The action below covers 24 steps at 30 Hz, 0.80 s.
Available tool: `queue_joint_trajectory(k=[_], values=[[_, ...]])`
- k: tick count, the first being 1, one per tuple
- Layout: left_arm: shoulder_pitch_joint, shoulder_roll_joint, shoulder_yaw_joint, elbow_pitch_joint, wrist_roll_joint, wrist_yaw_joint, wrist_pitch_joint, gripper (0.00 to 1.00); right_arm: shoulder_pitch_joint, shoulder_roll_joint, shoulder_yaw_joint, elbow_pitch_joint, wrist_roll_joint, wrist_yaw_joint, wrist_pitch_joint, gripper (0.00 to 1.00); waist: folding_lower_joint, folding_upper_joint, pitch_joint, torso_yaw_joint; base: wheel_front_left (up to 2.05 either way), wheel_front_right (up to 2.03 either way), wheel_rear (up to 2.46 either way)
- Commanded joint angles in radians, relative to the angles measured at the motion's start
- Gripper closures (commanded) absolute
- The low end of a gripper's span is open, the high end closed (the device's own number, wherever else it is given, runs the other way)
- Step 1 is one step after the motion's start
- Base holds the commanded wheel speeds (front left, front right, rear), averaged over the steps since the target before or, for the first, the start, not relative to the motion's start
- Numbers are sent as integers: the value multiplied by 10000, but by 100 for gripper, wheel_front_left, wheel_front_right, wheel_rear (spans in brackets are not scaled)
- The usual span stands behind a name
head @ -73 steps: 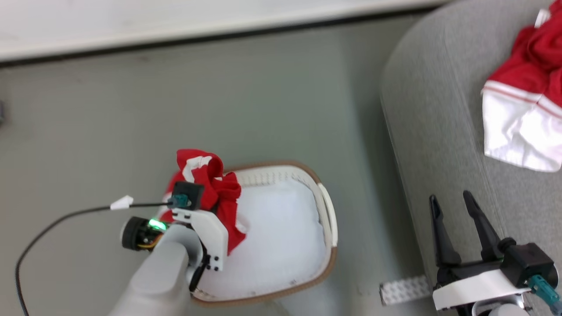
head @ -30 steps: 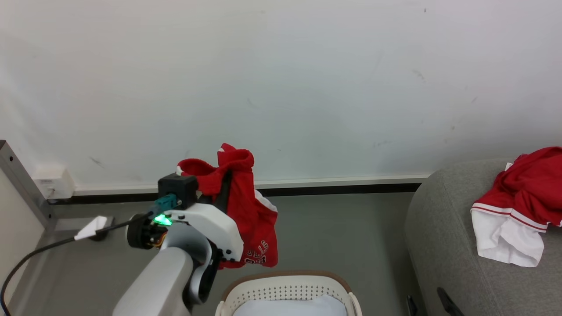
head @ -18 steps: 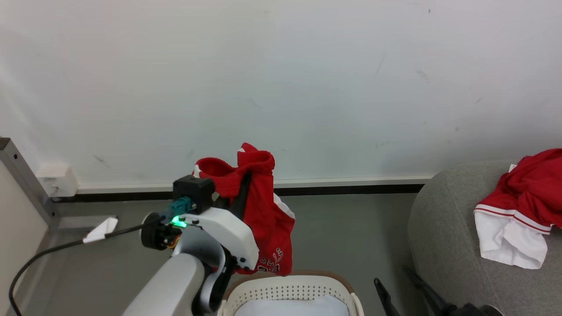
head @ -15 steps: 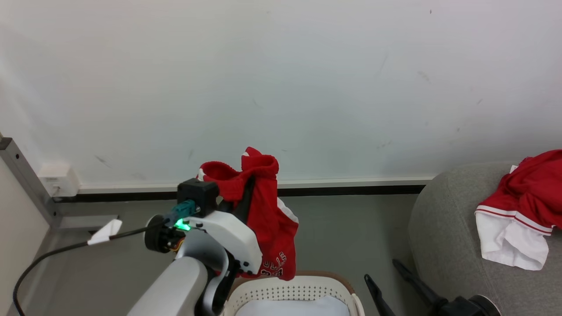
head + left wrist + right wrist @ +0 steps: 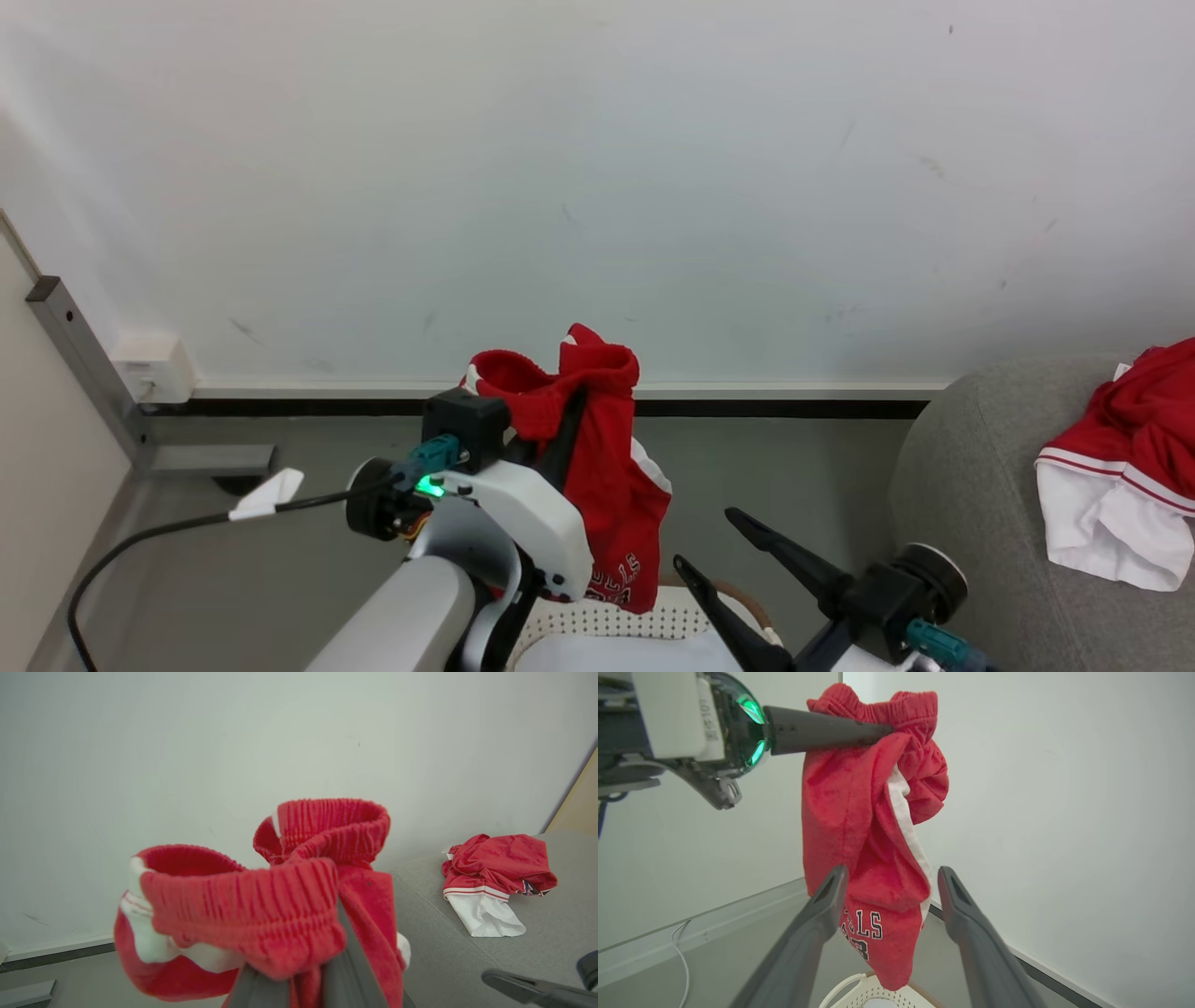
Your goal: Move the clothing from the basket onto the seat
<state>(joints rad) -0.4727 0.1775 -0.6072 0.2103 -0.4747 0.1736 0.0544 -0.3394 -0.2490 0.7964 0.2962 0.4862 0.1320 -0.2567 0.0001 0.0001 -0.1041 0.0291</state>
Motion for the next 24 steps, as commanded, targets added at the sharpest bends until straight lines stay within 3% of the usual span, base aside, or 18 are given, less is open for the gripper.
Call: queue_joint_trajectory(k=[1, 12, 24], values=[[-58, 22, -23, -75, 96, -31, 40, 100, -367, 76, 111, 165, 95, -26, -56, 0, -1, -1, 0, 18, 0, 0, 0], [-164, -171, -370, -141, 115, -103, 142, 100, -1887, 611, 937, 1324, 1029, -26, -82, 0, -1, -1, -12, 259, 0, 0, 0], [-303, -426, -806, -374, 101, -212, 257, 100, -2658, 1031, 2325, 2471, 3309, -26, -75, 0, -1, -1, -68, 595, 0, 0, 0]])
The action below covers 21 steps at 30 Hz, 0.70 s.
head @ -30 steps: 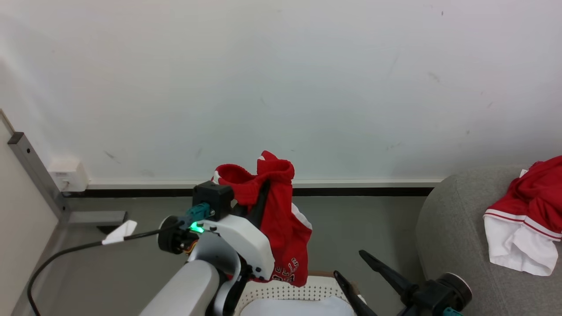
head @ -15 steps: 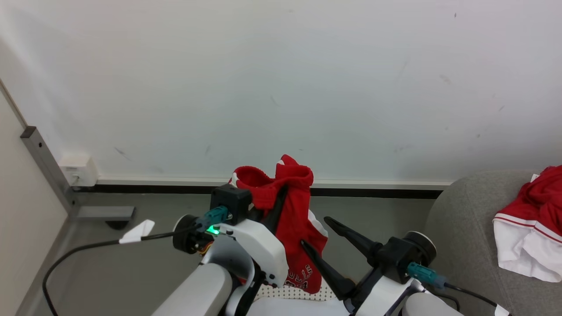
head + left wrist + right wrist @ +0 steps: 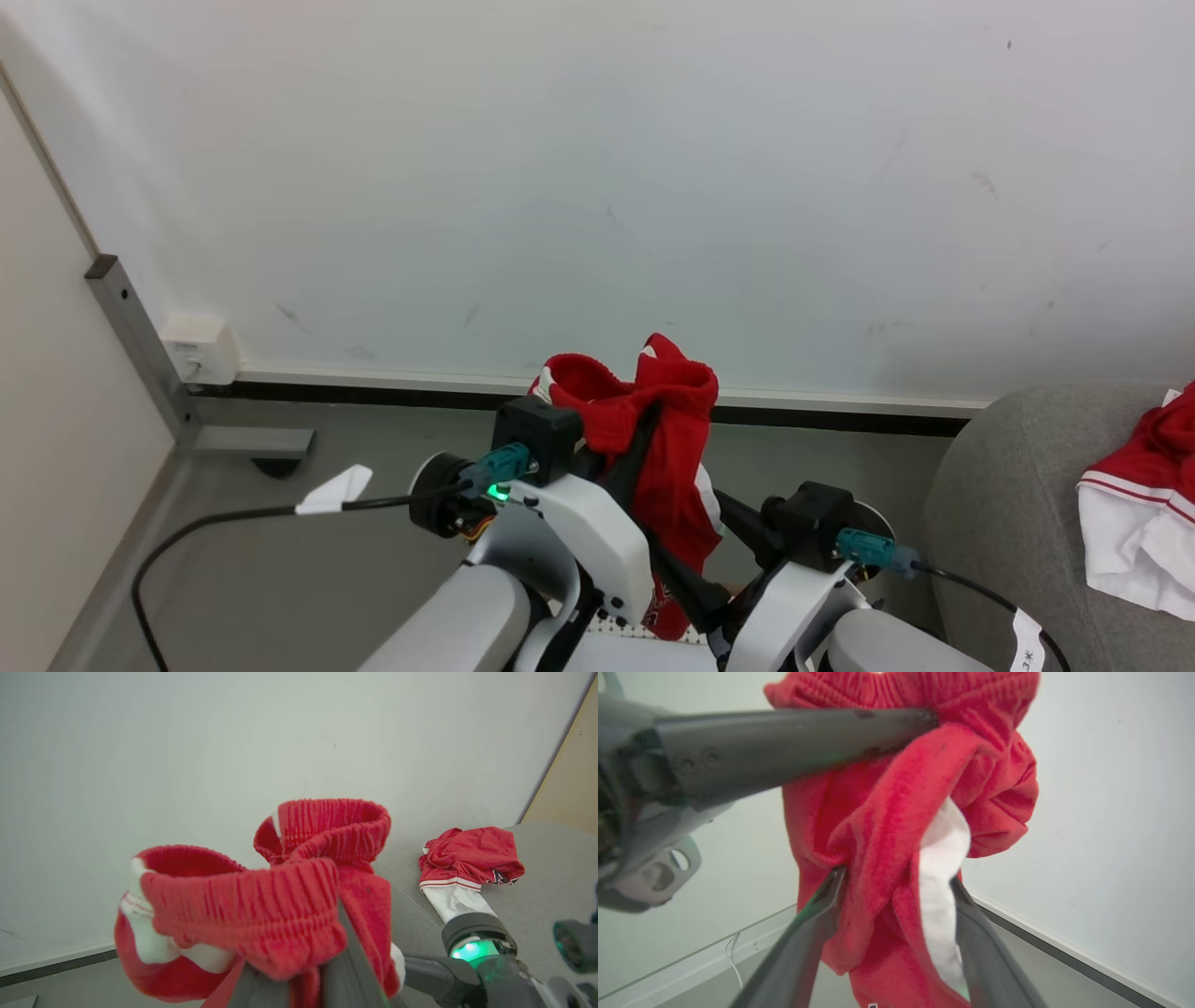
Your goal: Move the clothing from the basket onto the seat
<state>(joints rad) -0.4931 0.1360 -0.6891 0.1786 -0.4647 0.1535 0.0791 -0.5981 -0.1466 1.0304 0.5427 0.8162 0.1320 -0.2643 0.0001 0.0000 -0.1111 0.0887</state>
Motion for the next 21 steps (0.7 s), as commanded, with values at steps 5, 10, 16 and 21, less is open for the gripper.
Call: queue_joint_trajectory(k=[5, 10, 16, 21], values=[[-129, -53, -68, -71, -73, -29, 32, 100, -250, 159, 144, 384, 79, -26, 3, 24, -1, 0, 40, 17, 0, 0, 0], [-96, 48, -74, 23, -94, 12, 39, 100, -78, 313, -161, 240, 11, -26, 1, 100, -1, 0, 48, -11, 0, 0, 0], [22, 163, -49, 164, -131, 68, -51, 79, 114, 72, -577, -15, -143, -26, 1, 100, -1, 0, 47, -103, 0, 0, 0], [47, 195, -94, 267, -105, 94, -112, 0, 234, -75, -976, -105, -255, -26, 1, 100, -1, 0, 84, -195, 0, 0, 0]])
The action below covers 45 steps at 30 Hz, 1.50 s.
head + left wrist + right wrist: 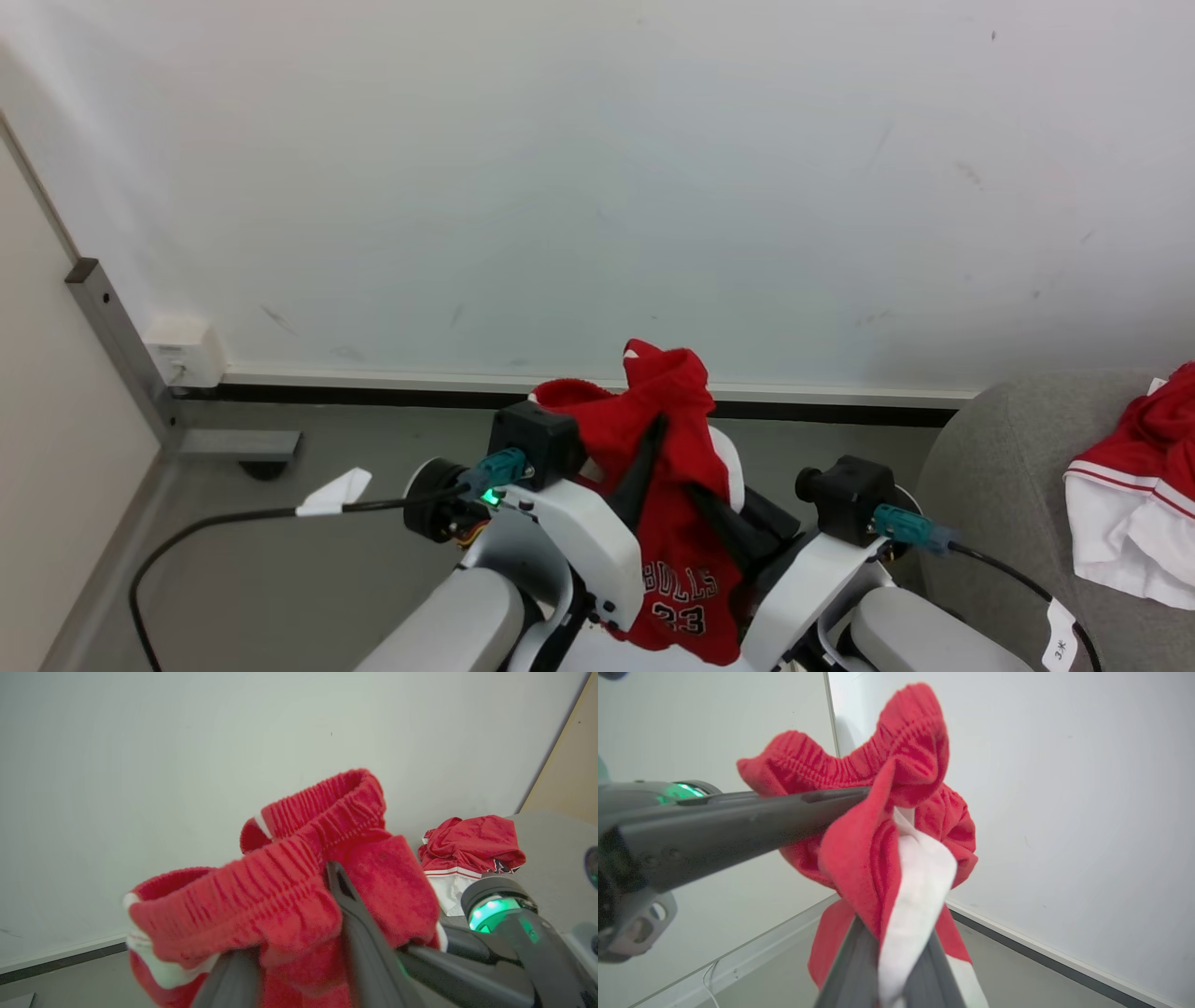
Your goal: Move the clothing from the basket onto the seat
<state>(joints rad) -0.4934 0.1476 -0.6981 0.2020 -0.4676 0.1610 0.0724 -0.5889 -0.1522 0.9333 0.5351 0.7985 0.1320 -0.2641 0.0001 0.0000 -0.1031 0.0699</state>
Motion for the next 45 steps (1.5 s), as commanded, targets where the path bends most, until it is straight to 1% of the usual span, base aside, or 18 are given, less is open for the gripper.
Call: queue_joint_trajectory(k=[1, 10, 14, 20, 27, 38, 45], values=[[58, 83, -14, 49, -77, 29, -40, 0, 165, -53, -76, -31, -105, -26, -1, 100, -1, 0, 12, -33, 0, 0, 0], [93, 25, -105, 156, -156, 33, -94, 0, 278, -345, -892, -137, -369, -26, -2, 100, -1, 0, 38, -273, 0, 0, 0], [127, 33, -164, 184, -189, -27, -101, 0, 410, -601, -1322, -228, -487, -26, -2, 100, -1, 0, 55, -353, 0, 0, 0], [185, 87, -185, 204, -207, 20, -137, 0, 540, -885, -1928, -389, -719, -26, -2, 100, -1, 0, 87, -561, 0, 0, 0], [262, 142, -195, 148, -227, 55, -222, 0, 637, -1188, -2380, -633, -948, -26, -2, 100, -1, 0, 177, -1117, 0, 0, 0], [347, 163, -315, 106, -270, -15, -381, 0, 905, -1859, -3217, -951, -1160, -26, -2, 100, -1, 0, 372, -2074, 0, 0, 0], [463, 82, -507, -12, -306, -93, -441, 0, 1137, -2150, -3735, -1182, -1381, -26, -2, 100, -1, 0, 460, -2594, 0, 0, 0]])
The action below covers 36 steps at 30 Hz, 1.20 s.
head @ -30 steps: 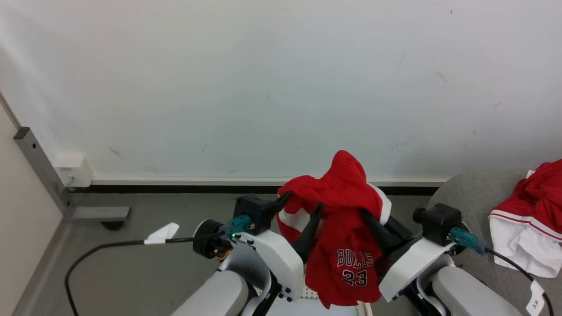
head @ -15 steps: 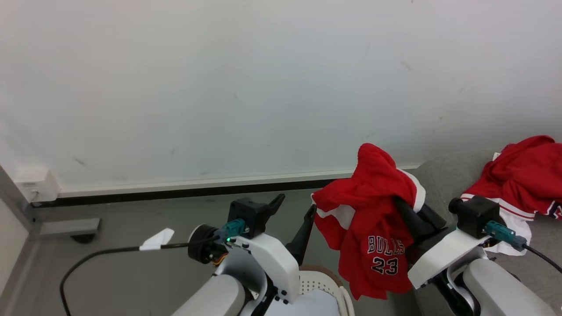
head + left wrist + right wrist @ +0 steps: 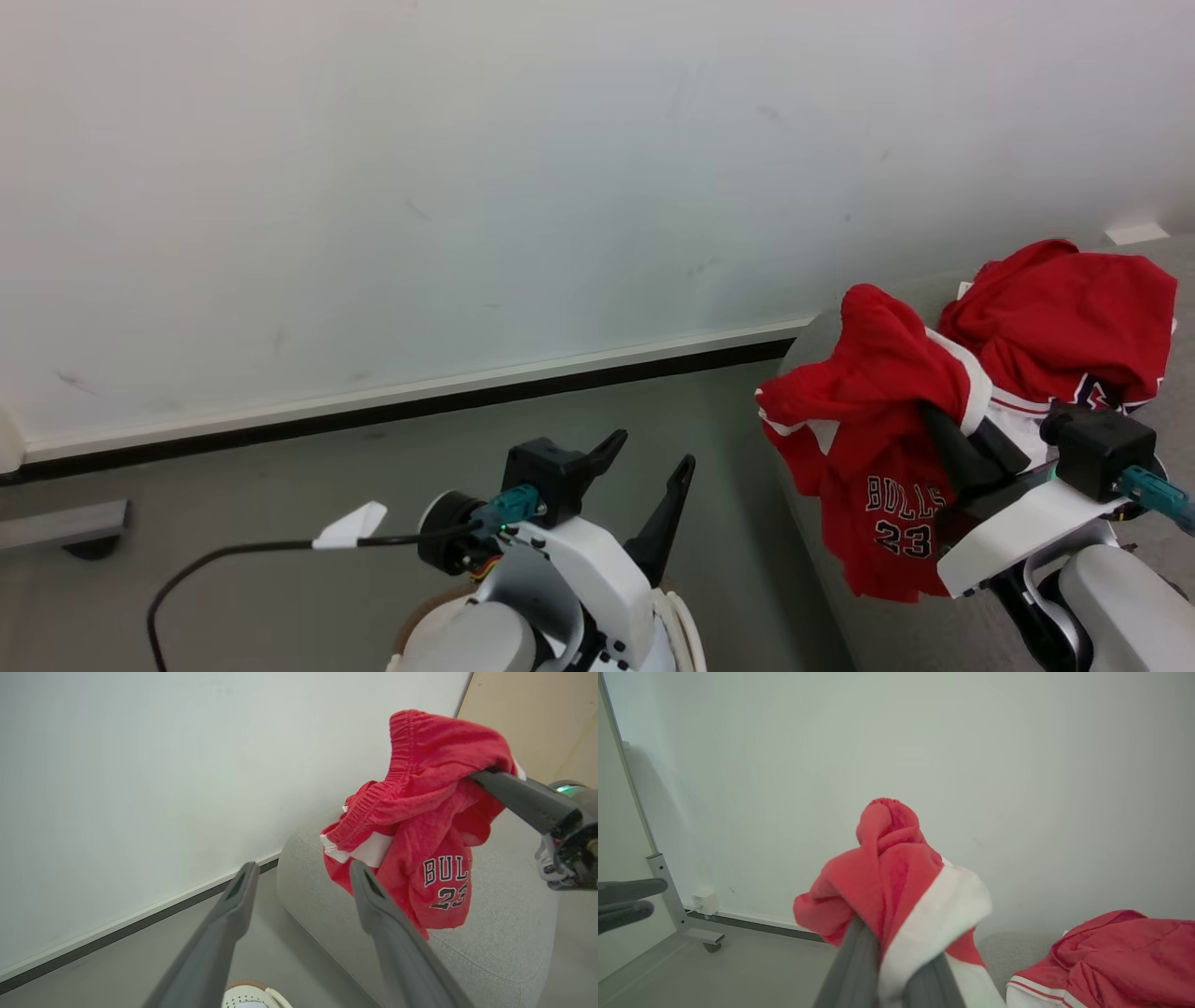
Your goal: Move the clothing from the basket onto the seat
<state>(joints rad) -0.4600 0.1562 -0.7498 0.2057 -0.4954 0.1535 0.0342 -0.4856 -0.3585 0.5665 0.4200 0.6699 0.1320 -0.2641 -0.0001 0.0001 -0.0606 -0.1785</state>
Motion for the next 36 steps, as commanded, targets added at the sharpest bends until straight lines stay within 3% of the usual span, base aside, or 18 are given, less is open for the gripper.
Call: queue_joint_trajectory(k=[1, 22, 30, 36], values=[[144, -19, -30, -64, -20, -34, -80, 0, 134, -108, -110, -56, -115, -26, -2, 100, 1, -1, 43, -181, 0, 0, 0], [133, -302, -517, -277, -59, -81, -150, 0, 364, -375, -496, -301, -213, -26, -2, 100, 1, -1, 302, -876, 0, 0, 0], [-46, -281, -653, -333, 26, -156, -69, 0, 56, -315, -1804, -119, -648, -26, -2, 100, 1, -1, 940, -639, 0, 0, 0], [-750, -114, -667, -608, 319, -269, 136, 0, -1201, -726, -3332, -32, -1251, -26, 0, 100, 1, -1, 2461, -183, 0, 0, 0]])
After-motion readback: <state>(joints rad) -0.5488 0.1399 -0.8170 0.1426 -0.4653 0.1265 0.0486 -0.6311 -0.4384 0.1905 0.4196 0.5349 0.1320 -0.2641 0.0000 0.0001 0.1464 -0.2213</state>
